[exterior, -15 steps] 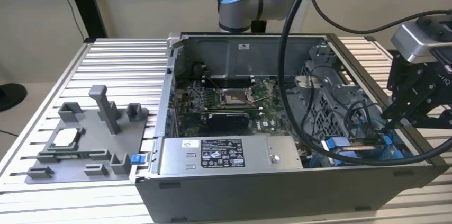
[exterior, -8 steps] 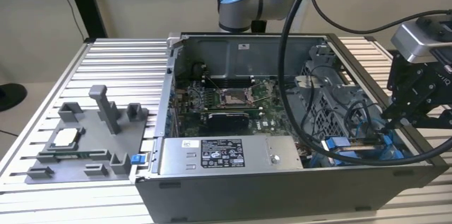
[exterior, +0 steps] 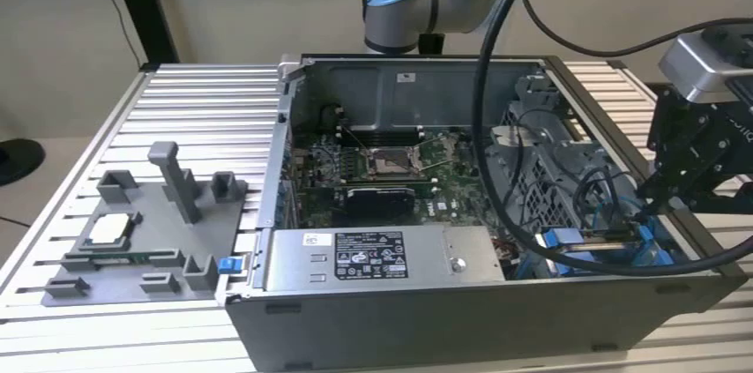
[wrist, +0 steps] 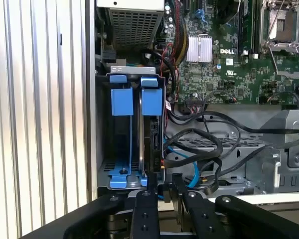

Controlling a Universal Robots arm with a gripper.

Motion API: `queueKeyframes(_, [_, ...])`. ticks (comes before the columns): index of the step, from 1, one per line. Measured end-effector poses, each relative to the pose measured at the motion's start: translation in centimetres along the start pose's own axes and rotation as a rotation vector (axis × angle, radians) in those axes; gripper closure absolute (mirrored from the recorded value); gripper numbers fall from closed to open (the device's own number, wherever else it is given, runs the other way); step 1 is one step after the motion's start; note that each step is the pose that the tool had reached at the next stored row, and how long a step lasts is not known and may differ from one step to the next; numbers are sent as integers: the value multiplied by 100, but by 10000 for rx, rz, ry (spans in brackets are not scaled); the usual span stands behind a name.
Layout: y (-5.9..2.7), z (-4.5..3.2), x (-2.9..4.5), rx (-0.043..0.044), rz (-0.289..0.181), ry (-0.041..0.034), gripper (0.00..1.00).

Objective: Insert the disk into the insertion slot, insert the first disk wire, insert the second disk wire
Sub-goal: 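Insert the second disk wire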

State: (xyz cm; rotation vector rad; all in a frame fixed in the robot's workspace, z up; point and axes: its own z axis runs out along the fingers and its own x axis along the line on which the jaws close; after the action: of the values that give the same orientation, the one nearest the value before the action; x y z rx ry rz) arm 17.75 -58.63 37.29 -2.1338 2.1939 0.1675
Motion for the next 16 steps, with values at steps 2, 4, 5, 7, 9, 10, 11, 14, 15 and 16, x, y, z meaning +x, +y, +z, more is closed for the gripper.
queueKeyframes(2, [-50,0,3,-170,22,-2,100])
queueKeyframes(4, [-103,1,6,-341,45,-5,100])
queueKeyframes(5, [-128,1,8,-420,56,-6,100])
queueKeyframes(7, [-178,4,9,-587,77,-8,100])
queueKeyframes(9, [-231,3,8,-755,100,-5,100])
queueKeyframes(10, [-258,3,8,-844,113,-4,100])
queueKeyframes(11, [-268,3,8,-883,118,-3,100])
queueKeyframes(14, [-270,2,7,-894,120,-1,100])
queueKeyframes(15, [-271,2,8,-895,120,-1,100])
queueKeyframes(16, [-272,3,8,-895,119,-2,100])
